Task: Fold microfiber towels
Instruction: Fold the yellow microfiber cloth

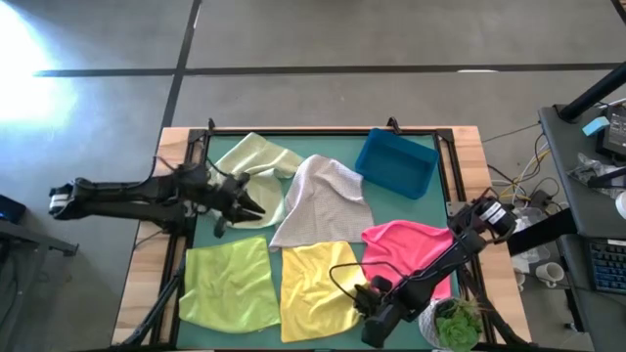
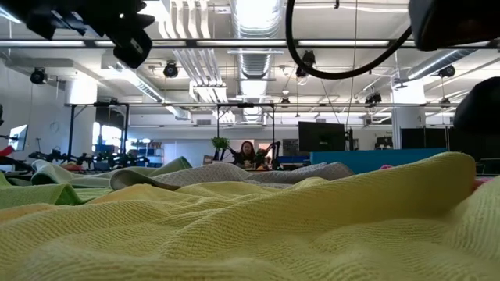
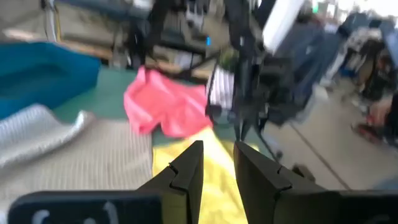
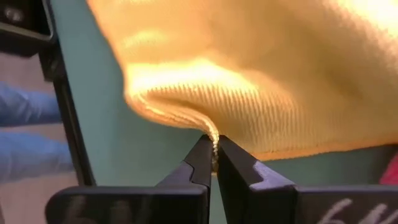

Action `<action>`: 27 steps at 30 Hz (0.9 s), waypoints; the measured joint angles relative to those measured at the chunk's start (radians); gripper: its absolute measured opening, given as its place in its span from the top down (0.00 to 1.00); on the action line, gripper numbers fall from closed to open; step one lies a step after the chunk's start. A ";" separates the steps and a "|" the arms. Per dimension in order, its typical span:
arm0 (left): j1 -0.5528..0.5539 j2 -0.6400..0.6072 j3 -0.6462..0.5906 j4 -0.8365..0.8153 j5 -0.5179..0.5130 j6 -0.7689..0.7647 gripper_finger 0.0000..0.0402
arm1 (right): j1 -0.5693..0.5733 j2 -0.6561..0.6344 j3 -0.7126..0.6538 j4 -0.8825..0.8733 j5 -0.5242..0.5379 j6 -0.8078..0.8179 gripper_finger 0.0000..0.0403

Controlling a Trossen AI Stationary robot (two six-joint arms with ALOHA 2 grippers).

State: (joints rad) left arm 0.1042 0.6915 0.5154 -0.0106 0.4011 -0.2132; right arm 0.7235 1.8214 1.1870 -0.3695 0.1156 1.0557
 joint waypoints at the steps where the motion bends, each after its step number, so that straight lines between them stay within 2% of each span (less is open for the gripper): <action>1: -0.014 0.020 0.023 -0.017 0.000 0.008 0.82 | -0.003 0.000 0.000 0.001 0.001 0.000 0.98; 6: -0.108 0.121 0.129 -0.116 -0.019 0.012 0.82 | -0.005 -0.002 0.000 0.001 0.000 0.000 0.98; 14: -0.308 0.296 0.271 -0.240 -0.136 0.010 0.82 | -0.005 -0.002 0.013 0.001 0.000 0.021 0.98; 22: -0.518 0.506 0.368 -0.254 -0.233 0.001 0.82 | -0.004 -0.003 0.030 0.000 -0.002 -0.002 0.98; 27: -0.616 0.646 0.431 -0.256 -0.246 -0.101 0.82 | -0.005 -0.003 0.030 0.000 -0.002 -0.024 0.98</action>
State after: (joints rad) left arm -0.5115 1.3375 0.9469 -0.2664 0.1551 -0.3138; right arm 0.7189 1.8179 1.2167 -0.3698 0.1138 1.0313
